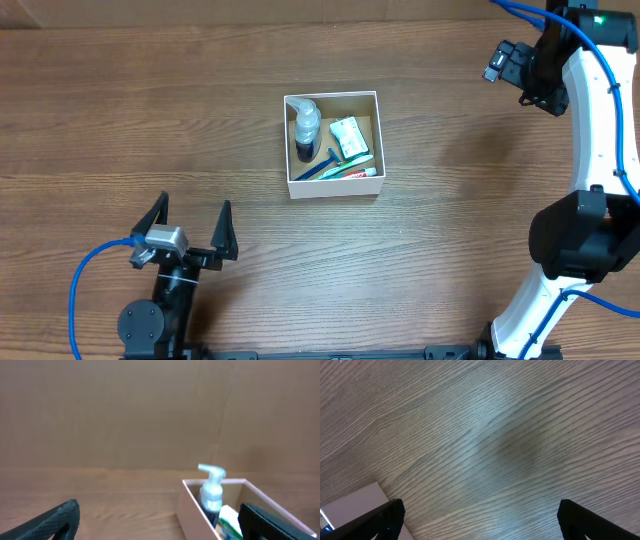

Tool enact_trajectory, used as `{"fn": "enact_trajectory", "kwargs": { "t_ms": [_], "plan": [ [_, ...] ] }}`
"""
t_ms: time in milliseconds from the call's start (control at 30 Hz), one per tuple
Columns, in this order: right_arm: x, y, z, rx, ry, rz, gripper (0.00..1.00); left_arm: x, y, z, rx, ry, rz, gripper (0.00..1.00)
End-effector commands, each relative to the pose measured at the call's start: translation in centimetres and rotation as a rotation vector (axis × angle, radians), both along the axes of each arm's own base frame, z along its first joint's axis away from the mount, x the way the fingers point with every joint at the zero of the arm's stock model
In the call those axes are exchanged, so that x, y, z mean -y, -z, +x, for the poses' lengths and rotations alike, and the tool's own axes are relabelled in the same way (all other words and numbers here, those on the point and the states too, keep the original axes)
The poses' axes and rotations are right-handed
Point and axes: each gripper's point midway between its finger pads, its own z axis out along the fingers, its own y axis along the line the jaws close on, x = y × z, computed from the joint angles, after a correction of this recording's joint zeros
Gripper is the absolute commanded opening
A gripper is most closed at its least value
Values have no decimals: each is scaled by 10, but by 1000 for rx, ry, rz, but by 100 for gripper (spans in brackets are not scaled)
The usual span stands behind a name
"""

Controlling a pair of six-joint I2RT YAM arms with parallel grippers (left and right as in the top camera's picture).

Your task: Pack container

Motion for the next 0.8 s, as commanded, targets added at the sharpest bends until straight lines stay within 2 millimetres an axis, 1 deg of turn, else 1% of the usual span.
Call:
{"fn": "enact_trajectory", "kwargs": {
  "t_ms": [0, 100, 767],
  "plan": [
    [-1, -21, 1, 55, 5, -11, 100, -2, 35, 2, -50, -10, 20, 100],
    [-1, -21, 1, 55, 5, -11, 100, -3, 66, 1, -152, -11, 19, 100],
    [-1, -21, 1, 55, 5, -11, 100, -3, 65, 1, -147, -13, 8, 100]
  ]
}}
